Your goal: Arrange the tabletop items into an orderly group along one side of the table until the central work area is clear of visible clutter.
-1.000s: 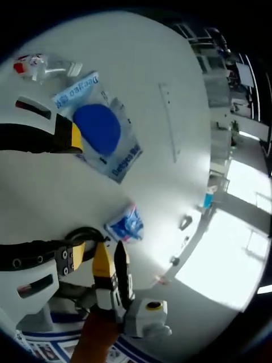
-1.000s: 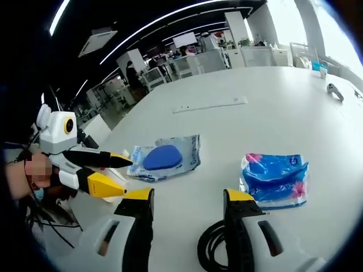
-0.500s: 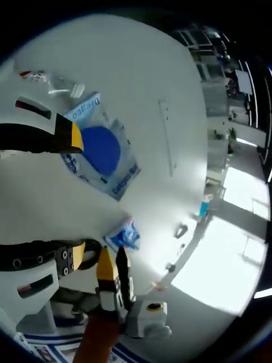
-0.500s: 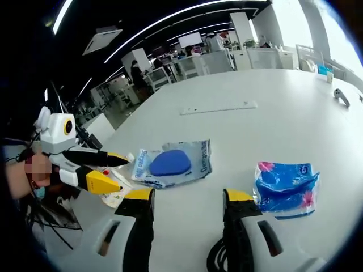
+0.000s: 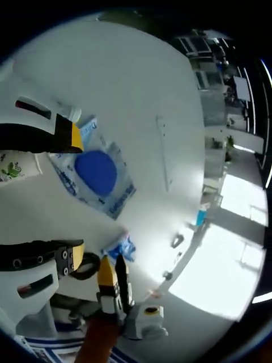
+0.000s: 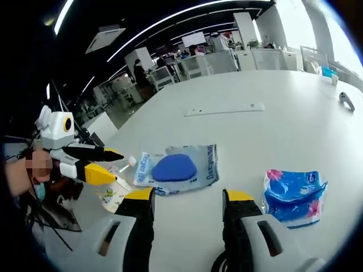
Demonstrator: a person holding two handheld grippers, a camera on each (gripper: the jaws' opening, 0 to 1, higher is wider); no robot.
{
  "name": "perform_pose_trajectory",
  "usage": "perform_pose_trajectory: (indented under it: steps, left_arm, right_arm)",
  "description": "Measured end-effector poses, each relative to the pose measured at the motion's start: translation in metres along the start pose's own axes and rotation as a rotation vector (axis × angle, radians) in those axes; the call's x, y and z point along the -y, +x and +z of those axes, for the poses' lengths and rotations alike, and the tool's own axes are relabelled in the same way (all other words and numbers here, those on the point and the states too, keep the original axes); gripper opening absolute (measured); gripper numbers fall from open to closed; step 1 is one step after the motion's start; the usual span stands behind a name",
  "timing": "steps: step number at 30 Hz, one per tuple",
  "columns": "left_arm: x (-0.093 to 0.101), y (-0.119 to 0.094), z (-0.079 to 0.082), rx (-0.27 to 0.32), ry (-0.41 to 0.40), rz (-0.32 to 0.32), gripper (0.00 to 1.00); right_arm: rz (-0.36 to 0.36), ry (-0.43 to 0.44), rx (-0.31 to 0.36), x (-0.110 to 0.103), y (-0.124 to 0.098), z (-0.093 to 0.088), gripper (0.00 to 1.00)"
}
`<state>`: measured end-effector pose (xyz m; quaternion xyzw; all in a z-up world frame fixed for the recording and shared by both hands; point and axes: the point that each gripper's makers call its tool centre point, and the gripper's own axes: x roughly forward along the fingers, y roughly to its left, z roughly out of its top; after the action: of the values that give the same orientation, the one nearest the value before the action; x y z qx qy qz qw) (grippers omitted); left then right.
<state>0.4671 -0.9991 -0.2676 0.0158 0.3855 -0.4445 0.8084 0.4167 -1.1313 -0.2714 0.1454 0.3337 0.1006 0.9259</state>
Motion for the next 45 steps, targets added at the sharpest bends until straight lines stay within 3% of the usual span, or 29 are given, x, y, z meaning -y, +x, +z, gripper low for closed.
perform_pose_trajectory:
  steps: [21, 35, 45]
  left_arm:
    - [-0.040, 0.004, 0.010, -0.001, -0.020, 0.043, 0.57]
    - [-0.069, 0.018, 0.009, -0.024, -0.028, 0.067, 0.56]
    - [-0.087, 0.034, 0.001, -0.068, -0.032, 0.088, 0.54]
  right_arm:
    - [-0.003, 0.007, -0.022, 0.009, 0.026, 0.004, 0.45]
    - [-0.016, 0.014, -0.043, 0.019, 0.049, 0.005, 0.44]
    - [-0.027, 0.025, -0.064, 0.029, 0.061, -0.002, 0.44]
